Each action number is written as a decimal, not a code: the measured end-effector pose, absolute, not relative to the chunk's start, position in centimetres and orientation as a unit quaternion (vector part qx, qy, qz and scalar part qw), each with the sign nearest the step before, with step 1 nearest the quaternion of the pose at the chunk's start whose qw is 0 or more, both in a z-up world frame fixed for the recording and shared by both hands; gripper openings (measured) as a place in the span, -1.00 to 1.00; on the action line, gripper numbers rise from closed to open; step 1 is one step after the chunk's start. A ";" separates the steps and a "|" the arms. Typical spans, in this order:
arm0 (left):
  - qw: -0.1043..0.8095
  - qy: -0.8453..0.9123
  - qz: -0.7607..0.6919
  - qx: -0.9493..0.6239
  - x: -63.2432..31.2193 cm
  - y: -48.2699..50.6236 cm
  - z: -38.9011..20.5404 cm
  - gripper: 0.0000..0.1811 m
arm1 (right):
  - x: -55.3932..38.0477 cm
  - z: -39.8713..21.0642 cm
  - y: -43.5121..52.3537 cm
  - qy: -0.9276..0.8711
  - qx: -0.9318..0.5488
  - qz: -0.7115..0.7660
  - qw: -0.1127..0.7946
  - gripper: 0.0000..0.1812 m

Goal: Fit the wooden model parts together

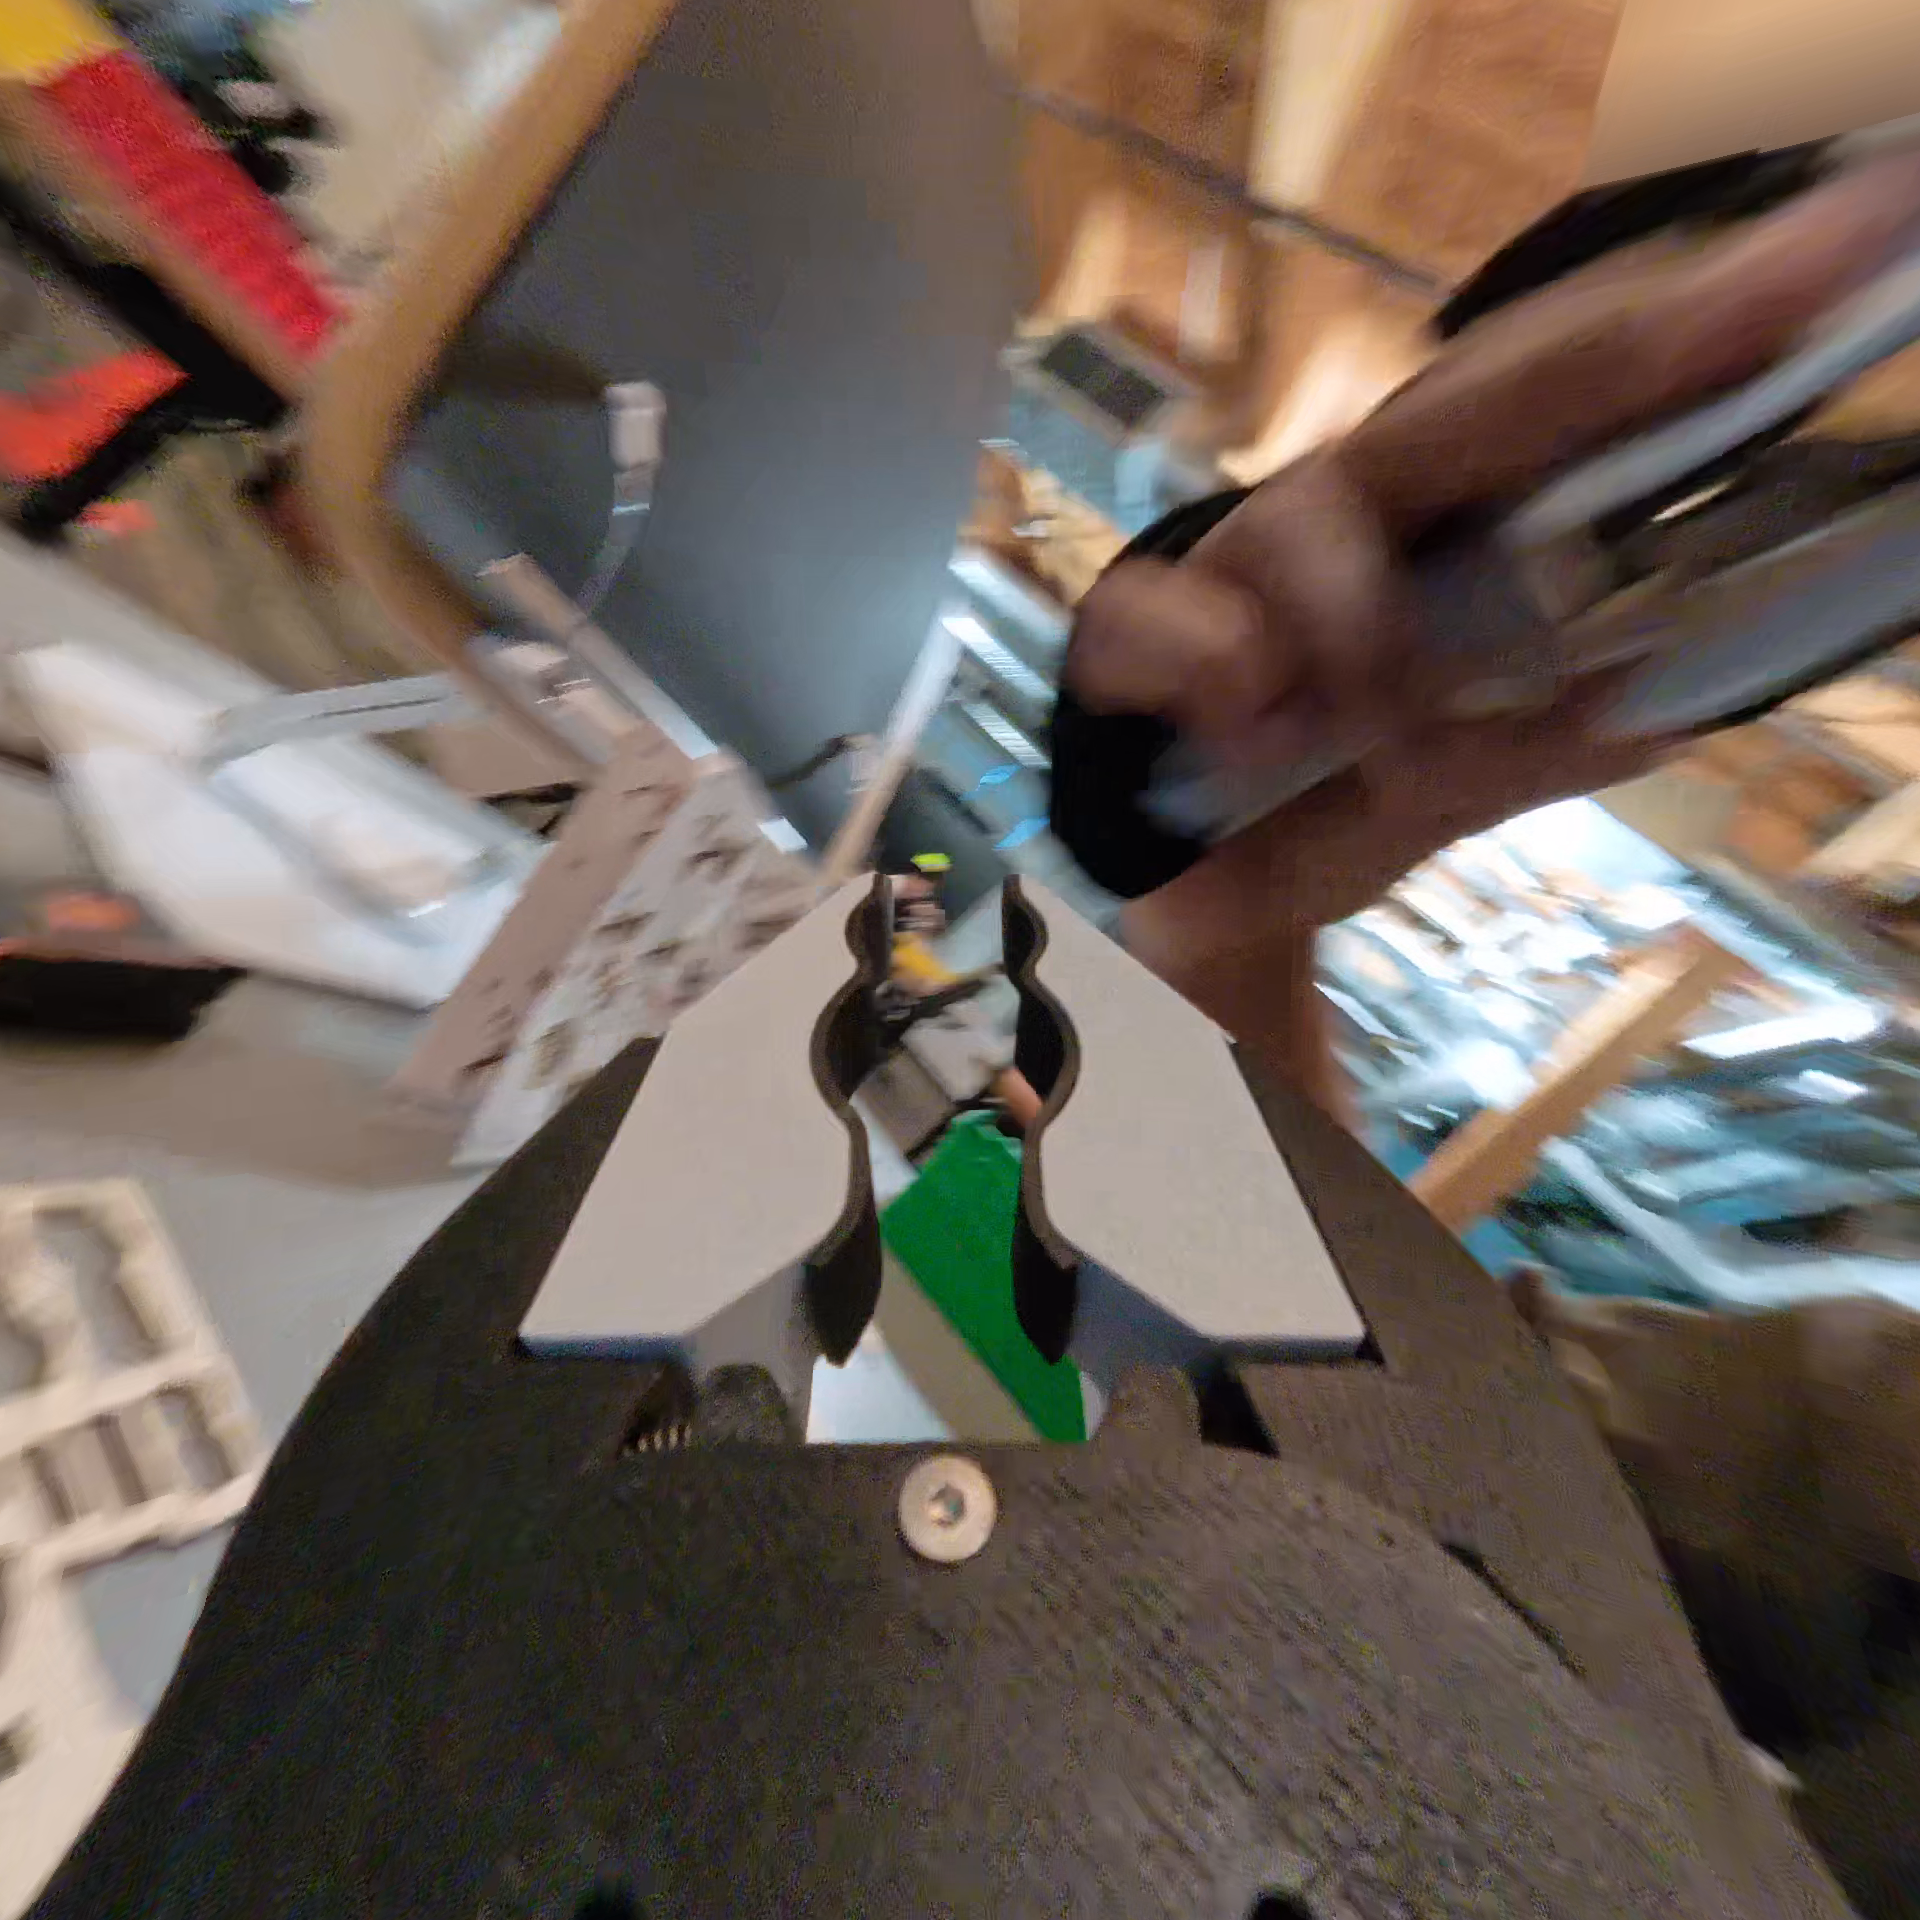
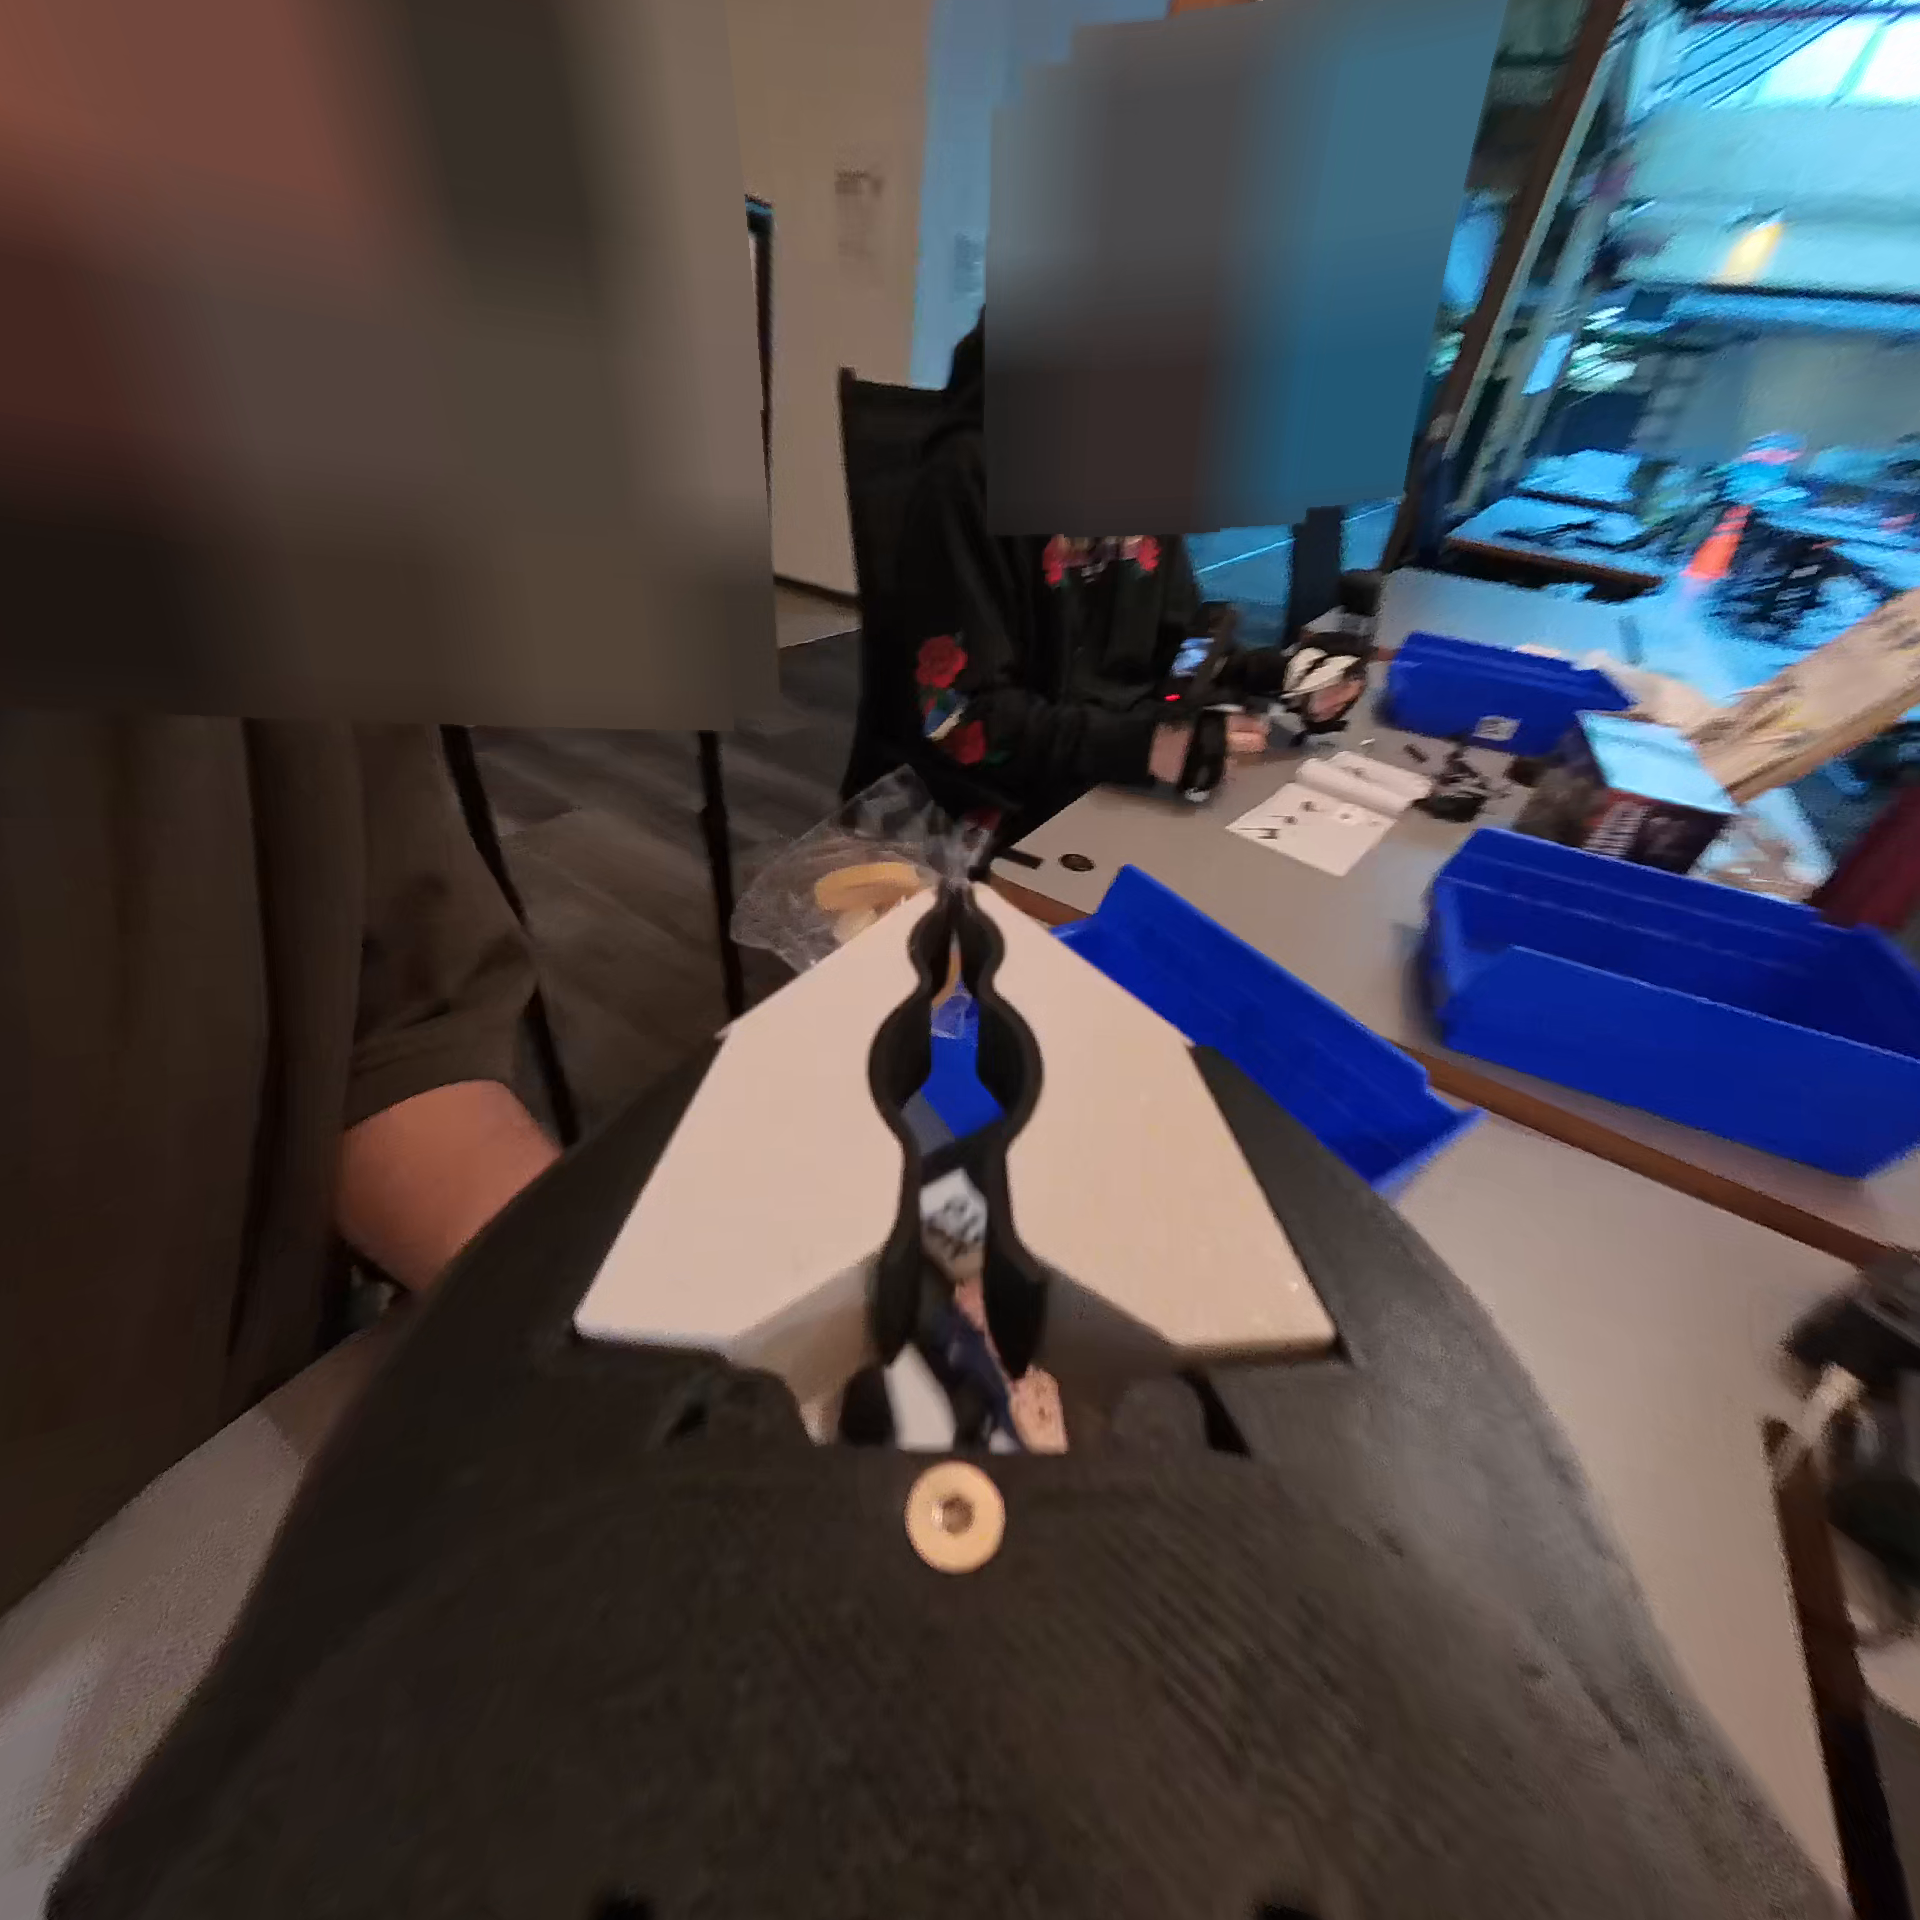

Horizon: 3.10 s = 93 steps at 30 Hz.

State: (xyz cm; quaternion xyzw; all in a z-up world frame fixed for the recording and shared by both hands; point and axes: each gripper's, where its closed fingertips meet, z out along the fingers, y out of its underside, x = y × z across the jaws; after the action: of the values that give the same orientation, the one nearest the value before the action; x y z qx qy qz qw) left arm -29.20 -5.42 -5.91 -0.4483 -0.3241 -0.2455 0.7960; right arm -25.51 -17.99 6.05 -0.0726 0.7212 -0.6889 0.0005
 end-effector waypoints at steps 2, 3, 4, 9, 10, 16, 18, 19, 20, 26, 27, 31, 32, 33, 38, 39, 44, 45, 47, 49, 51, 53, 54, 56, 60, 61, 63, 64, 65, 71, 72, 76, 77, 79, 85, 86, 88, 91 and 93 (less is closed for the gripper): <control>0.824 -0.243 -0.315 -0.404 -27.1 -7.0 -2.9 -0.78 | -24.3 6.0 -14.9 0.708 -0.048 -0.703 -0.045 -1.00; 0.831 -0.209 -0.350 -0.378 -26.3 -7.9 -1.7 -0.74 | -23.7 5.9 -13.5 0.700 -0.035 -0.710 -0.069 -1.00; 0.834 -0.182 -0.378 -0.358 -25.5 -8.6 -0.8 -0.70 | -23.3 5.7 -12.2 0.692 -0.020 -0.716 -0.095 -1.00; 0.808 -0.102 -0.445 -0.372 -21.7 -7.5 -0.3 -0.45 | -21.8 3.5 -7.8 0.680 0.033 -0.701 -0.211 -1.00; 0.801 -0.094 -0.462 -0.368 -21.1 -7.0 -0.3 -0.43 | -21.5 3.1 -7.4 0.681 0.037 -0.696 -0.225 -1.00; 0.787 -0.088 -0.531 -0.302 -19.8 -5.9 -0.1 -0.65 | -20.7 1.8 -5.9 0.680 0.061 -0.671 -0.289 -1.00; 0.790 -0.077 -0.537 -0.287 -19.4 -6.1 0.1 -0.75 | -20.6 1.6 -5.3 0.676 0.073 -0.671 -0.296 -1.00; 0.793 -0.076 -0.535 -0.280 -19.4 -6.2 0.3 -0.81 | -20.6 1.3 -5.0 0.678 0.080 -0.667 -0.299 -1.00; 0.797 -0.080 -0.529 -0.279 -19.5 -6.2 0.3 -0.85 | -20.7 1.1 -4.7 0.677 0.087 -0.665 -0.302 -1.00; 0.814 -0.086 -0.485 -0.307 -19.5 -5.9 0.3 -0.90 | -20.7 0.2 -3.6 0.677 0.123 -0.652 -0.318 -0.97; 0.819 -0.085 -0.479 -0.303 -19.6 -6.1 0.4 -0.90 | -20.8 0.2 -3.3 0.675 0.132 -0.650 -0.324 -0.92; 0.836 -0.096 -0.447 -0.303 -20.2 -6.5 0.5 -0.91 | -20.9 0.5 -2.0 0.650 0.177 -0.665 -0.323 -0.74; 0.839 -0.100 -0.435 -0.311 -20.2 -6.3 0.4 -0.91 | -20.7 0.5 -1.9 0.645 0.185 -0.673 -0.313 -0.73; 0.842 -0.103 -0.423 -0.318 -20.4 -6.4 0.3 -0.91 | -20.4 0.6 -1.9 0.640 0.192 -0.682 -0.299 -0.72; 0.854 -0.113 -0.378 -0.339 -20.5 -6.0 0.2 -0.91 | -19.3 1.0 -2.5 0.612 0.234 -0.724 -0.216 -0.46; 0.856 -0.112 -0.371 -0.343 -20.4 -5.9 0.2 -0.90 | -19.3 1.0 -2.6 0.609 0.249 -0.728 -0.195 -0.43; 0.858 -0.097 -0.344 -0.369 -19.2 -5.0 0.5 -0.89 | -19.6 0.1 -3.7 0.610 0.301 -0.726 -0.103 -0.36; 0.859 -0.096 -0.340 -0.370 -19.2 -4.9 0.6 -0.89 | -19.6 -0.1 -3.9 0.613 0.306 -0.722 -0.092 -0.37; 0.861 -0.089 -0.336 -0.371 -18.9 -4.8 0.8 -0.90 | -19.4 -0.1 -4.3 0.618 0.303 -0.721 -0.082 -0.45; 0.862 -0.088 -0.328 -0.375 -18.9 -4.6 0.7 -0.90 | -19.2 0.2 -4.4 0.619 0.297 -0.723 -0.084 -0.57; 0.862 -0.087 -0.321 -0.382 -18.9 -4.5 0.6 -0.89 | -19.0 0.4 -4.4 0.621 0.289 -0.723 -0.089 -0.71; 0.861 -0.082 -0.309 -0.396 -18.7 -4.4 0.5 -0.90 | -18.9 0.5 -4.3 0.621 0.287 -0.724 -0.091 -0.74; 0.860 -0.078 -0.305 -0.402 -18.6 -4.4 0.5 -0.90 | -18.8 0.5 -4.3 0.620 0.286 -0.726 -0.087 -0.74; 0.858 -0.071 -0.302 -0.410 -18.5 -4.3 0.6 -0.90 | -18.7 0.6 -4.3 0.615 0.285 -0.730 -0.081 -0.74; 0.856 -0.067 -0.304 -0.413 -18.5 -4.4 0.6 -0.90 | -18.5 0.7 -4.4 0.614 0.282 -0.733 -0.080 -0.78; 0.856 -0.067 -0.307 -0.412 -18.5 -4.5 0.5 -0.90 | -18.5 0.7 -4.4 0.615 0.281 -0.732 -0.082 -0.79; 0.855 -0.068 -0.311 -0.408 -18.6 -4.5 0.5 -0.90 | -18.5 0.8 -4.5 0.618 0.279 -0.730 -0.089 -0.82; 0.855 -0.069 -0.313 -0.407 -18.6 -4.6 0.5 -0.90 | -18.5 0.8 -4.5 0.619 0.279 -0.729 -0.092 -0.84; 0.856 -0.070 -0.314 -0.405 -18.7 -4.7 0.5 -0.90 | -18.5 0.8 -4.4 0.619 0.279 -0.728 -0.096 -0.85; 0.860 -0.078 -0.326 -0.384 -19.1 -5.3 0.7 -0.90 | -18.6 1.0 -4.1 0.618 0.279 -0.727 -0.111 -0.89; 0.861 -0.080 -0.328 -0.380 -19.2 -5.3 0.8 -0.90 | -18.6 1.2 -3.9 0.615 0.279 -0.729 -0.113 -0.90; 0.866 -0.088 -0.334 -0.361 -19.9 -6.0 0.9 -0.90 | -18.7 2.1 -2.6 0.587 0.285 -0.746 -0.131 -1.00; 0.867 -0.089 -0.333 -0.360 -20.0 -6.2 0.9 -0.91 | -18.7 2.4 -2.3 0.581 0.285 -0.751 -0.132 -1.00; 0.867 -0.088 -0.331 -0.362 -20.1 -6.3 0.8 -0.90 | -18.7 2.5 -1.9 0.578 0.289 -0.752 -0.132 -0.96; 0.861 -0.073 -0.328 -0.381 -19.5 -6.0 0.5 -0.90 | -19.6 1.9 -2.3 0.581 0.320 -0.741 -0.104 -0.62; 0.859 -0.069 -0.329 -0.386 -19.4 -5.9 0.5 -0.90 | -19.6 1.8 -2.6 0.580 0.322 -0.743 -0.087 -0.60; 0.857 -0.062 -0.331 -0.391 -19.1 -5.8 0.5 -0.90 | -19.5 1.7 -3.2 0.579 0.323 -0.747 -0.053 -0.63; 0.856 -0.058 -0.335 -0.390 -18.9 -5.9 0.5 -0.90 | -19.3 1.5 -3.7 0.589 0.314 -0.743 -0.045 -0.91; 0.855 -0.059 -0.334 -0.393 -19.0 -5.9 0.4 -0.90 | -19.3 1.7 -3.5 0.593 0.307 -0.741 -0.069 -0.97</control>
State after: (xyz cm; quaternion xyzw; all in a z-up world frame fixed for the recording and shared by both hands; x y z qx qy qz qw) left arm -18.99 -5.86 0.42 -0.3933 -0.0591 -0.3340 0.8545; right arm -19.29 -3.49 1.65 0.3074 0.5932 -0.7408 -0.0688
